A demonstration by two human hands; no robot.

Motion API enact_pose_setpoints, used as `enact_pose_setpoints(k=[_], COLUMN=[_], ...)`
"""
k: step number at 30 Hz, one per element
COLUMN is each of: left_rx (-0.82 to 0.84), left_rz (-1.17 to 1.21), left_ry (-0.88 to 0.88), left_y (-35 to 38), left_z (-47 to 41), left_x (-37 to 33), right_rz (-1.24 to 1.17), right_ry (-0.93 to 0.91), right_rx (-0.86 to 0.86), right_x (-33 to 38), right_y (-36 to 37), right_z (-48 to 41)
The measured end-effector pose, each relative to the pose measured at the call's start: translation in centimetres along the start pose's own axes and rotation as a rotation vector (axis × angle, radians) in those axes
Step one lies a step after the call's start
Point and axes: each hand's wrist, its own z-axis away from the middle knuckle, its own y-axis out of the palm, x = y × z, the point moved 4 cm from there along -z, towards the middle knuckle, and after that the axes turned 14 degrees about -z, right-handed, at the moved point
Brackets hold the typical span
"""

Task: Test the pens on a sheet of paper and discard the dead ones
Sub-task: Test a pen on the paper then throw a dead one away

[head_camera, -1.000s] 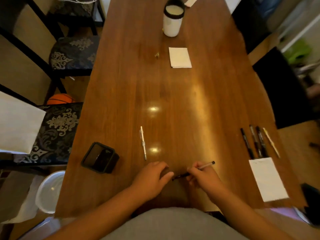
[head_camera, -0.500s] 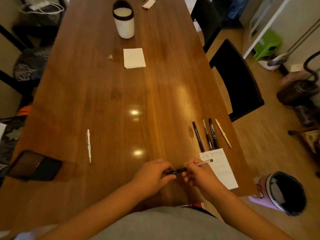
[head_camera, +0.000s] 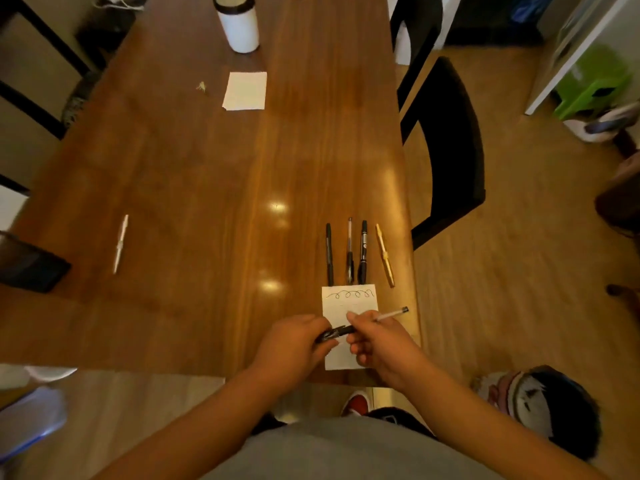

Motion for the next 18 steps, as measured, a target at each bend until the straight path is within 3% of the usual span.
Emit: enact_pose_setpoints(k=[6, 11, 16, 18], left_rx=[0.067, 0.232, 0.452, 0.452], left_rz=[0.084, 0.228, 0.751, 0.764], left_ry=[-0.067, -0.036, -0.100, -0.092], left_y=[-0.6, -1.9, -3.4, -4.0], left_z=[1.8, 1.8, 1.8, 1.9], left_x=[-1.4, -1.4, -1.1, -0.8], right_rz=[0.065, 0.108, 0.081, 0.072], right_ry=[-0.022, -0.039, -0.072, -0.080], right_rx=[0.067, 0.103, 0.174, 0.173], right_x=[0.4, 1.2, 2.0, 2.0], right_y=[-0.2, -0.1, 0.4, 1.0], right_z=[1.3, 2.2, 2.8, 3.0])
